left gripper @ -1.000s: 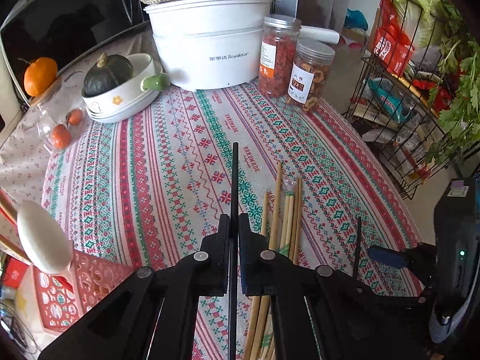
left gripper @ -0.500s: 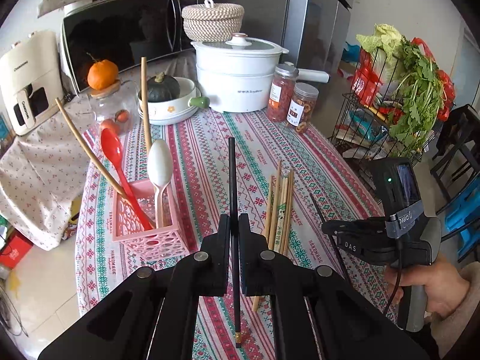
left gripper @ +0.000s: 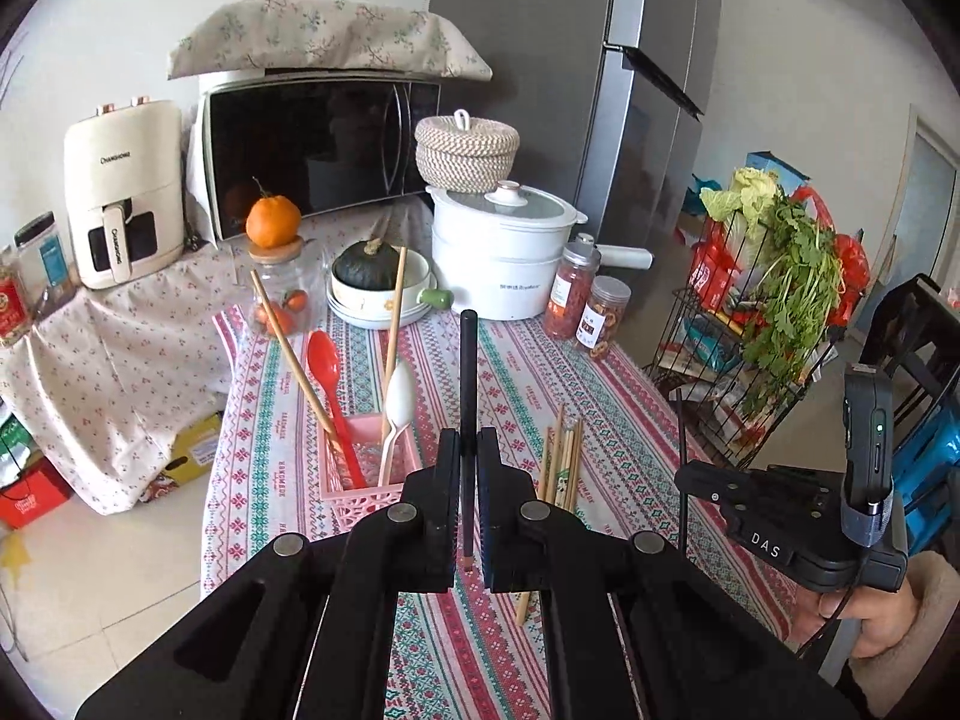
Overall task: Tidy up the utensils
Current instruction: 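Carry both held black chopsticks up toward the pink basket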
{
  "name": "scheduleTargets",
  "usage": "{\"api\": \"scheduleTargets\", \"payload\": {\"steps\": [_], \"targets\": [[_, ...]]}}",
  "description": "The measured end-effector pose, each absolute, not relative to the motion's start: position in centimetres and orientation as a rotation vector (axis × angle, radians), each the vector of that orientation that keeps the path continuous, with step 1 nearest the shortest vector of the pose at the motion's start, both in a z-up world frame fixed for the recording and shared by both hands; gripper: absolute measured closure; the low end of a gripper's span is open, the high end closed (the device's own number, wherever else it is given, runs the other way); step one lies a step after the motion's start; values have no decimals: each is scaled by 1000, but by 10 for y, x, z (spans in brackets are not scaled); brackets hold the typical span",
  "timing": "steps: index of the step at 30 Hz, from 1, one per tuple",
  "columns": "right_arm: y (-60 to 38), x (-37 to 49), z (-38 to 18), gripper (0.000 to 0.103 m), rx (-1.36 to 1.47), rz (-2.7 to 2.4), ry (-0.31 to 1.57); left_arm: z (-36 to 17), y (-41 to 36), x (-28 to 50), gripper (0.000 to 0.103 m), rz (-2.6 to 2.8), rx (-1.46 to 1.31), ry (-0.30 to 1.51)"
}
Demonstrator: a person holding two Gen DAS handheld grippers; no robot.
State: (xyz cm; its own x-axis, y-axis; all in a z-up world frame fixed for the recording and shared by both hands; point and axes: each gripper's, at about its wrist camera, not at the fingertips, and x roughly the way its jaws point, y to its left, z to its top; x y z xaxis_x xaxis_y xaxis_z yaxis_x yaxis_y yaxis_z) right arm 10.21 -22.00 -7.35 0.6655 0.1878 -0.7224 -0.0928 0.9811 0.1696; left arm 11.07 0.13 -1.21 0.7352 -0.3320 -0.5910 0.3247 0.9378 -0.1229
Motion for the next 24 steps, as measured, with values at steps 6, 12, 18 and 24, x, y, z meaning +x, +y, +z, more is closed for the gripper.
{"api": "scheduleTargets", "payload": {"steps": [6, 12, 18, 24], "targets": [[-216, 90, -42, 98, 148, 166, 697, 22, 17, 98, 98, -339, -66, 502], [-214, 89, -16, 98, 185, 193, 614, 47, 35, 95, 98, -262, -97, 365], [-211, 93, -11, 98, 190, 212, 603, 39, 47, 123, 98, -175, -85, 381], [-204, 96, -11, 98, 170, 233, 624, 7, 50, 163, 98, -133, -70, 493]]}}
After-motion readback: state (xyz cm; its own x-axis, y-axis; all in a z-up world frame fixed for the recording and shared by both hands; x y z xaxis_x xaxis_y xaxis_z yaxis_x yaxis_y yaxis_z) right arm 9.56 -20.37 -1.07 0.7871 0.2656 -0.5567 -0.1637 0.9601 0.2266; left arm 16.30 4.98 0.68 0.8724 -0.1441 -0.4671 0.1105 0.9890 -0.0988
